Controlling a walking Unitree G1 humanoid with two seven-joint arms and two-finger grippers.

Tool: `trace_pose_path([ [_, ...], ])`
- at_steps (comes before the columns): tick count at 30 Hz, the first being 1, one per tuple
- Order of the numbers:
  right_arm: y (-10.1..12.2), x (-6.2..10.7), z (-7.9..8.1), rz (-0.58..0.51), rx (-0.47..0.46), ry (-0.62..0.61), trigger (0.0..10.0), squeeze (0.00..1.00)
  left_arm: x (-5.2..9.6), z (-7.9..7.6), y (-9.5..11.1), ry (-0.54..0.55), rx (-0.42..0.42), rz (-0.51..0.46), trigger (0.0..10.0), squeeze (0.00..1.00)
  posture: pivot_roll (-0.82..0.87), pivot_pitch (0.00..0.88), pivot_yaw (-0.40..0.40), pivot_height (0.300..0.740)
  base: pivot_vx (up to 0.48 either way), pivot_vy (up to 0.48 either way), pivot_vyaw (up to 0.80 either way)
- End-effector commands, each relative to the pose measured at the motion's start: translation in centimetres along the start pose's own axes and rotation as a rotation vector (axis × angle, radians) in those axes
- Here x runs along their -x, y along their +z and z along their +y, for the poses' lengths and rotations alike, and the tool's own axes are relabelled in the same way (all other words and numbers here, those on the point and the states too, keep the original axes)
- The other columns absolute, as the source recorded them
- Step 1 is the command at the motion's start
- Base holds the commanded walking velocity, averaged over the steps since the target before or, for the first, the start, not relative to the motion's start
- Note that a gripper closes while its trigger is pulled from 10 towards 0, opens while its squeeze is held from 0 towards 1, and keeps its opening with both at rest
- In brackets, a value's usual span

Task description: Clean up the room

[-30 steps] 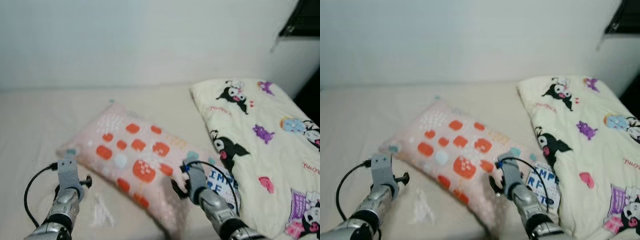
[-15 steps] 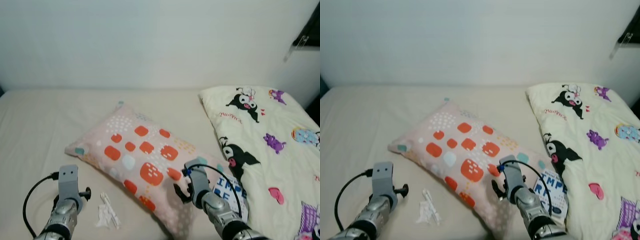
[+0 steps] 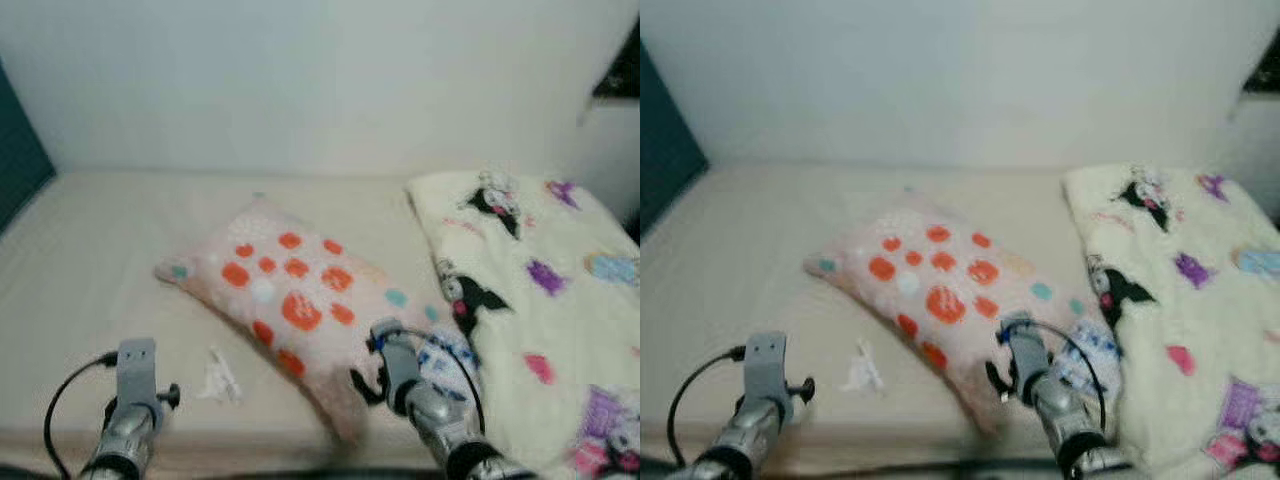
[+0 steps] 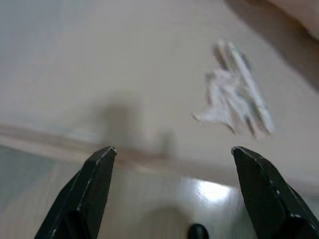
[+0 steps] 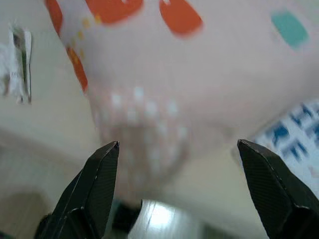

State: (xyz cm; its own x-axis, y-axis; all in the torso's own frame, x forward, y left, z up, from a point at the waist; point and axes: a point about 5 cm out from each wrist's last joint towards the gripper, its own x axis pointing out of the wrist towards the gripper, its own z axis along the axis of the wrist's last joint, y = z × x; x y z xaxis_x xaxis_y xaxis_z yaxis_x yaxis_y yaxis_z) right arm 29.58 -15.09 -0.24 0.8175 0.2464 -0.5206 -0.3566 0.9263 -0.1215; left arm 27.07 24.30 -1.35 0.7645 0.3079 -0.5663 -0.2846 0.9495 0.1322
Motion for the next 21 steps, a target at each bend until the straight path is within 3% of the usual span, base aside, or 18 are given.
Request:
trace_pose_path([
  [1, -0.5, 0.1, 0.3, 0.020, 0.000, 0.007, 10.0, 0.00, 0.1, 0.0, -0.3, -0.001, -0.014, 0.011, 10.0, 0.00, -0.14, 0.097, -0.058, 0.740, 0.000, 0.000, 0.00],
  [11, -0.4, 0.0, 0.3, 0.028, -0.014, 0.002, 10.0, 0.00, -0.1, -0.2, 0.3, -0.011, -0.008, -0.004, 10.0, 0.00, -0.14, 0.091, -0.056, 0.736, 0.000, 0.000, 0.00],
  [21, 0.0, -0.1, 0.1, 0.020, -0.021, -0.015, 10.0, 0.00, -0.3, -2.5, 3.3, -0.119, 0.072, -0.108, 10.0, 0.00, -0.14, 0.093, -0.056, 0.691, 0.000, 0.000, 0.00],
])
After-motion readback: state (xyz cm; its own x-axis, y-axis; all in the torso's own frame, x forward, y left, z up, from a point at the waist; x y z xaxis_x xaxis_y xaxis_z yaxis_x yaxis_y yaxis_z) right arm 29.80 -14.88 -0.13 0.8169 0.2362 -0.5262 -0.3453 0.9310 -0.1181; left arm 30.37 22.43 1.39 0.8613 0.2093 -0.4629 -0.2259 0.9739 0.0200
